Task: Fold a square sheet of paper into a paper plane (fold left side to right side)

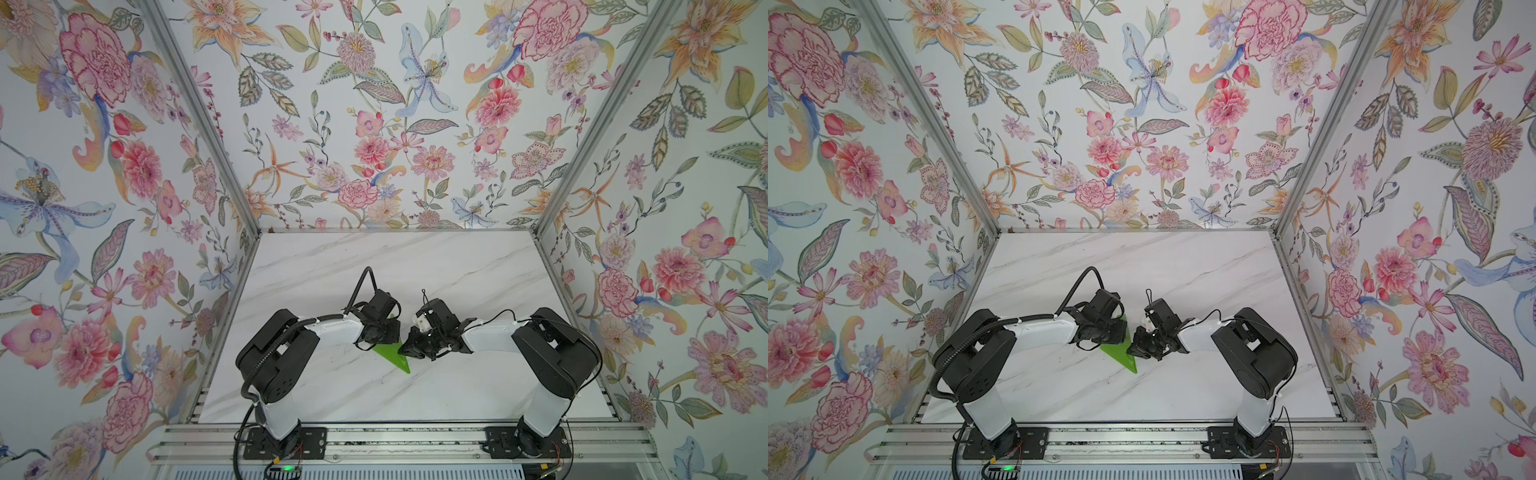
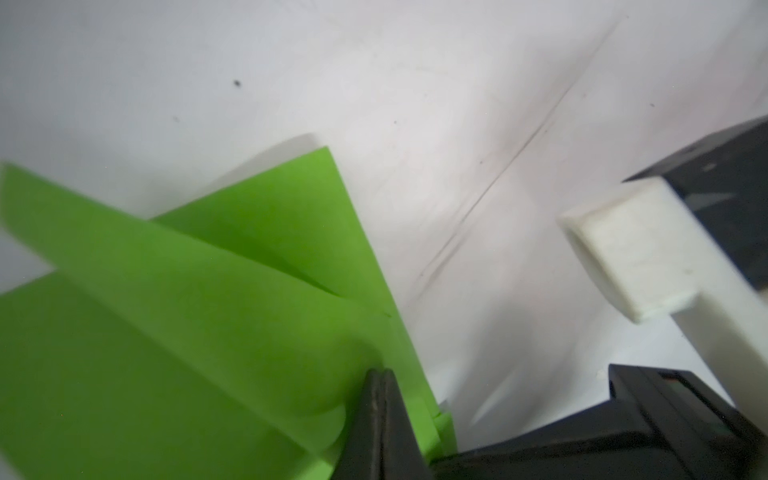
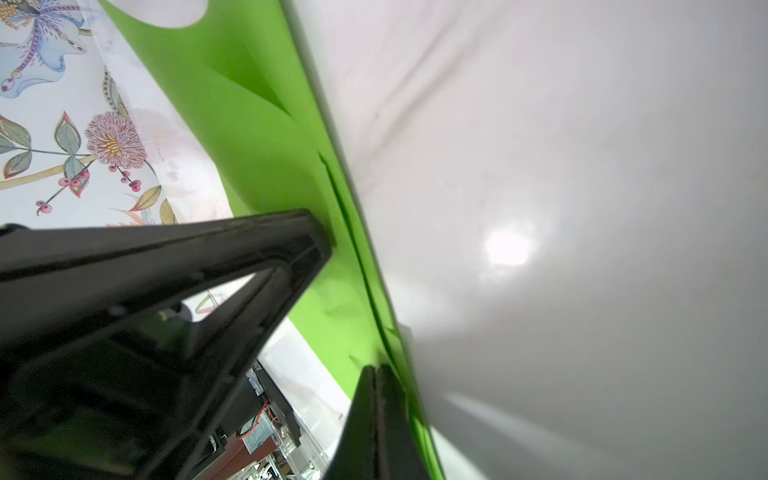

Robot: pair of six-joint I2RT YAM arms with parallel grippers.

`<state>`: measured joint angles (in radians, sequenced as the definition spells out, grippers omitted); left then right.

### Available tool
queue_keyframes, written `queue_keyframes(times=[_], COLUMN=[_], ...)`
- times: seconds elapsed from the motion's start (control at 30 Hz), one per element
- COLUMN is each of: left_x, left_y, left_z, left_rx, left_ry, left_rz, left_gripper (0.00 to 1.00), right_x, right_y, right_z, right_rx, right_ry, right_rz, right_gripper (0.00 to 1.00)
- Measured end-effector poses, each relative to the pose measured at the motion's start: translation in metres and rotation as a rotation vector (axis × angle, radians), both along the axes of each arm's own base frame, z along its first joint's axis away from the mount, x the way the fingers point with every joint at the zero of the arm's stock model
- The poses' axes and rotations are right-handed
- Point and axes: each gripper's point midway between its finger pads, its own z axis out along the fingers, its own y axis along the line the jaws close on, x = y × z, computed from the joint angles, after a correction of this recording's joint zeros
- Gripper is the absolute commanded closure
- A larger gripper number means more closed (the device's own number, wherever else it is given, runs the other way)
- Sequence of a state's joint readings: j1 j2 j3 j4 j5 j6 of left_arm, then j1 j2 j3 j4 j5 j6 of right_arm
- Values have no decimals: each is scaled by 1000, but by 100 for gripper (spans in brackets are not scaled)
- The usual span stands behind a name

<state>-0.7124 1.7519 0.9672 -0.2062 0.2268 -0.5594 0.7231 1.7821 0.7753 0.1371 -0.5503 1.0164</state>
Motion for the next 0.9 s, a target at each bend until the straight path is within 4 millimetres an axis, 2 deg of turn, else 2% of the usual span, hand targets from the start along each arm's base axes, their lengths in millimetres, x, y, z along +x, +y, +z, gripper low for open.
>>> queue_keyframes(times=[0.17, 0.27, 0.4, 0.53, 0.73, 0.9], left_x=[6, 1, -17, -29, -32, -28], left_y=[-2, -9, -19, -25, -15, -12], left_z=[40, 48, 35, 13, -10, -10], left_rx=[11, 7, 26, 48, 119, 137], left_ry=[-66, -77, -35, 19, 60, 47], left_rz=[-58, -98, -159, -190, -171, -153], left_gripper=[89, 94, 97, 100, 100, 100], right_x=[0, 0, 0, 0, 0, 0], right_y=[0, 0, 0, 0, 0, -1], right_z=[0, 0, 0, 0, 1, 1], right_rx=[17, 20, 20, 20, 18, 1], right_ry=[-7, -8, -8, -8, -10, -8], right_rz=[3, 2, 2, 2, 4, 12], right_gripper=[99, 99, 99, 99, 99, 98])
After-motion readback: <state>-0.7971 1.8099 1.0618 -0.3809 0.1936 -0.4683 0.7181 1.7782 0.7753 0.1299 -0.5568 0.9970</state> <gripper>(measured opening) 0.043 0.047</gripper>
